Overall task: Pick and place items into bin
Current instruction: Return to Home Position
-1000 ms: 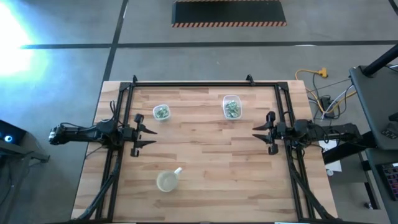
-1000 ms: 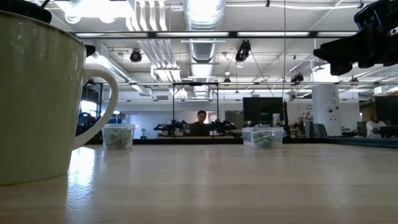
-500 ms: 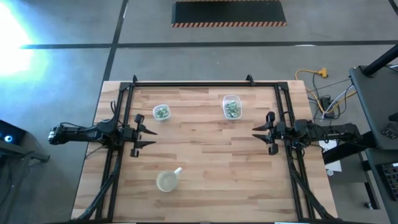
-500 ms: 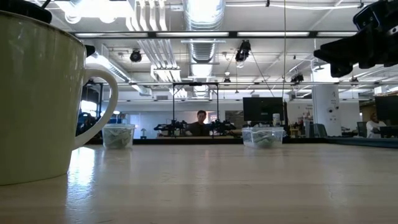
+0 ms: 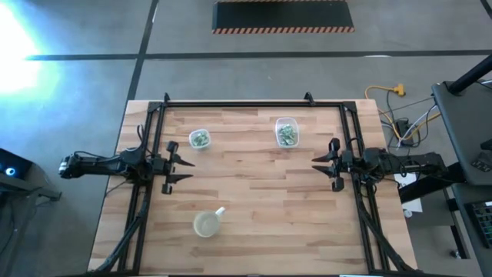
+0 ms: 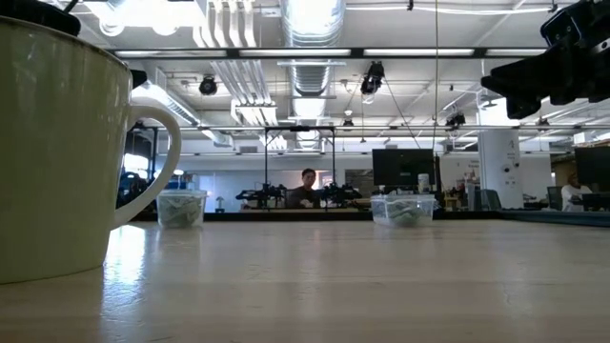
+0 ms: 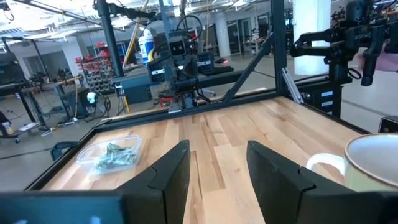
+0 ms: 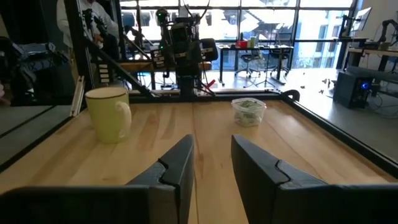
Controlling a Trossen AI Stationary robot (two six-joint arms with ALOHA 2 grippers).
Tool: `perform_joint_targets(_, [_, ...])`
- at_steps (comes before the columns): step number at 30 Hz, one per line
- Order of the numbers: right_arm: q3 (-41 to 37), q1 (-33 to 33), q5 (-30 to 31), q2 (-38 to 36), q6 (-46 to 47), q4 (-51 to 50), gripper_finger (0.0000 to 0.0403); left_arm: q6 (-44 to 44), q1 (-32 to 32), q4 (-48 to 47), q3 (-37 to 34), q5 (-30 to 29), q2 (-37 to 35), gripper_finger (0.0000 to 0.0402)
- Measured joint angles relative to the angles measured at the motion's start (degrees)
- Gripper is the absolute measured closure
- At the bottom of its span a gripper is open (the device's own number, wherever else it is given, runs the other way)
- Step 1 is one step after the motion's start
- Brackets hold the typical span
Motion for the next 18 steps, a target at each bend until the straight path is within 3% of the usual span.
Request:
perform_joint_targets(6, [0.0, 0.0, 0.0, 0.0, 0.2, 0.0, 0.03, 0.2, 0.0, 0.0, 0.0, -0.7, 0.6, 0.0259])
perform_joint_targets(14, [0.0, 0.0, 0.0, 0.0, 0.2, 0.0, 0.0309, -1.5, 0.0, 0.1, 0.0, -8.2, 0.8, 0.0259])
perform_joint_targets(18, [0.0, 0.0, 0.0, 0.0, 0.0, 0.0, 0.0314, -1.5, 0.0, 0.1, 0.0, -8.2, 0.9, 0.0259])
